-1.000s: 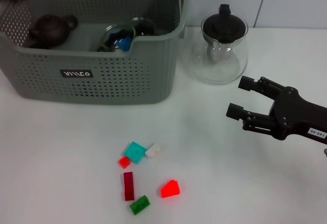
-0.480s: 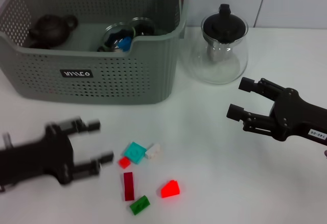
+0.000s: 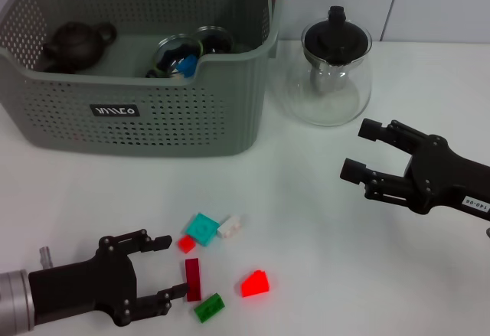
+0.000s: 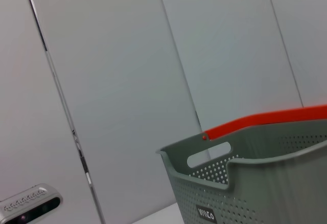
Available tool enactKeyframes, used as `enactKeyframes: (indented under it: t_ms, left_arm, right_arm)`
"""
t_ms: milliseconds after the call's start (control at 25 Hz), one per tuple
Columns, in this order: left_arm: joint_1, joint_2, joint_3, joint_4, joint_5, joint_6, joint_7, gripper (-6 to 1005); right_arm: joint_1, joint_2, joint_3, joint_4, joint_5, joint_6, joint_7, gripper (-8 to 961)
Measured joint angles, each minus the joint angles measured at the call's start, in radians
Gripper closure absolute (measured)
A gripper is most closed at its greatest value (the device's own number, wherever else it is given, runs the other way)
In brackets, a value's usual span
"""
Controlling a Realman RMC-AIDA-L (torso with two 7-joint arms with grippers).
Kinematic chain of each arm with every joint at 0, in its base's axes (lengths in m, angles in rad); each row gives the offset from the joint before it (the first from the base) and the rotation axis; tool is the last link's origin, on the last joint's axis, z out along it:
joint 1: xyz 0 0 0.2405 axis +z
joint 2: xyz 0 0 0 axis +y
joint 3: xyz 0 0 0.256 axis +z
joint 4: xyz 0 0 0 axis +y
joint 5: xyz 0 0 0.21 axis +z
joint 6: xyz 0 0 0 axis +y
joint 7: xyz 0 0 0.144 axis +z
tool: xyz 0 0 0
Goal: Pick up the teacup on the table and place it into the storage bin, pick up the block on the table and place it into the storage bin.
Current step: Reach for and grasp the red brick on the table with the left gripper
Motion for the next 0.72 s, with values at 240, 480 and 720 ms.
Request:
enactKeyframes:
  t_ms: [240,480,720]
  left_arm:
    - [0.003,-0.002,-0.006,-0.044,0.000,-0.056,0.079,272]
    - [-0.004,-0.003,-0.003,-0.097,0.001,-0.126,0.133,270]
    - [-0.004,-0.005,-0.001,-0.101,0.003,-0.117,0.145,269]
  right_arm:
    - [0.000,-0.002,0.000,0.007,0.001,0.000,0.000,8]
    - [0.000,-0.002,0.000,0.007,0.003,-0.001,0.000,8]
    - [0.000,-0.002,0.000,0.007,0.003,-0.001,0.000,9]
